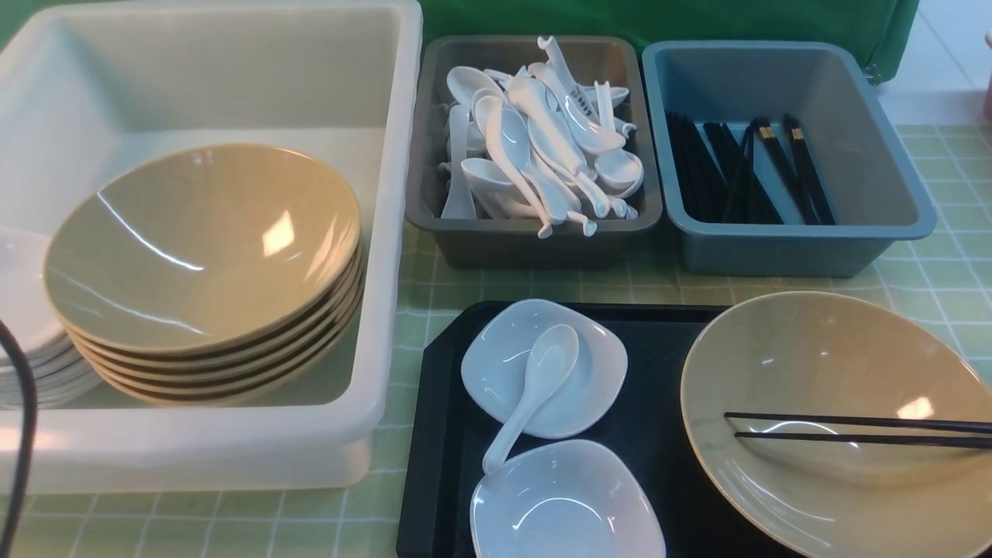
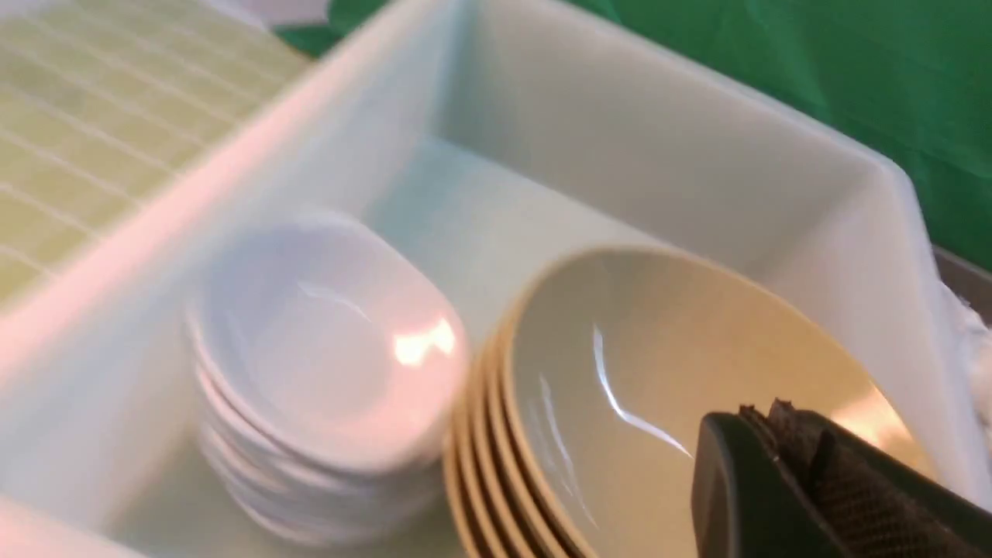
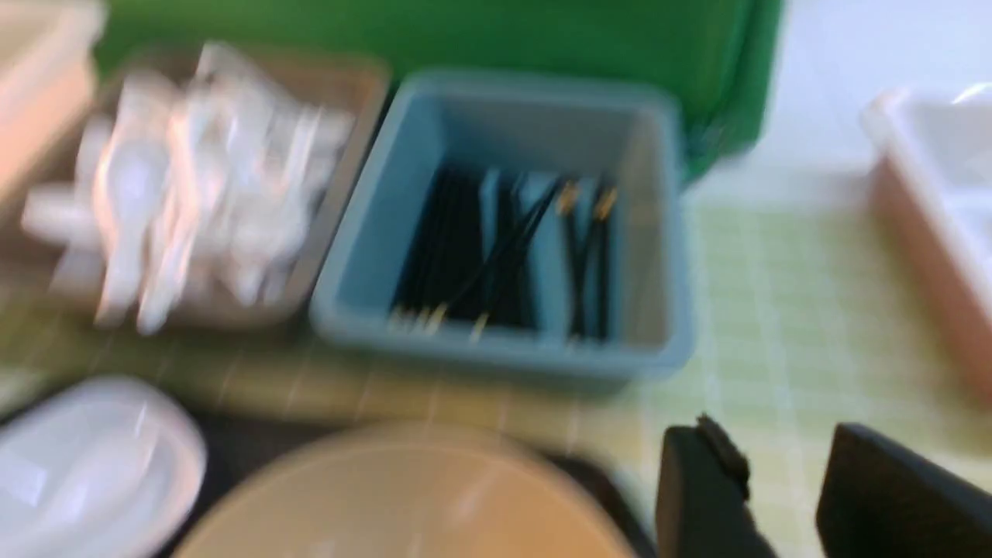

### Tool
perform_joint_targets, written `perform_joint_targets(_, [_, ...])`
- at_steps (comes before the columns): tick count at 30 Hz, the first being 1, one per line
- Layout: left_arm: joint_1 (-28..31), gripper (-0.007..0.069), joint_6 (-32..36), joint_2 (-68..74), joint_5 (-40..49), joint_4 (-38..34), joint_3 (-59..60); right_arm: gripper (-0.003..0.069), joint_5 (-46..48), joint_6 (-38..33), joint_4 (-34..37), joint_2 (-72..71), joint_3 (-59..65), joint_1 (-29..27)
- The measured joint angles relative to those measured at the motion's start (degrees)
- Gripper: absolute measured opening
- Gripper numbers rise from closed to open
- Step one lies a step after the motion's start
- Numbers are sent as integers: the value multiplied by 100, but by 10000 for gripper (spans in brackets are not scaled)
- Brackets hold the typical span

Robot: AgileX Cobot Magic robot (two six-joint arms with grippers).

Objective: On green table put chopsticks spoon bowls plates into blue grey white boxes.
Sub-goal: 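Move the grippers toward the tableware on the black tray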

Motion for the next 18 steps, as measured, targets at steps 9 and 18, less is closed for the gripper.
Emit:
perform_joint_targets(9, [-1572, -1, 4023, 674, 898, -3628, -398, 237, 1545, -1052, 247, 1577, -781, 1718])
perform_joint_targets(18, [-2117, -1, 6684, 1340, 1829, -5113, -1262, 317, 2714, -1051, -1006, 3544, -1553, 2517])
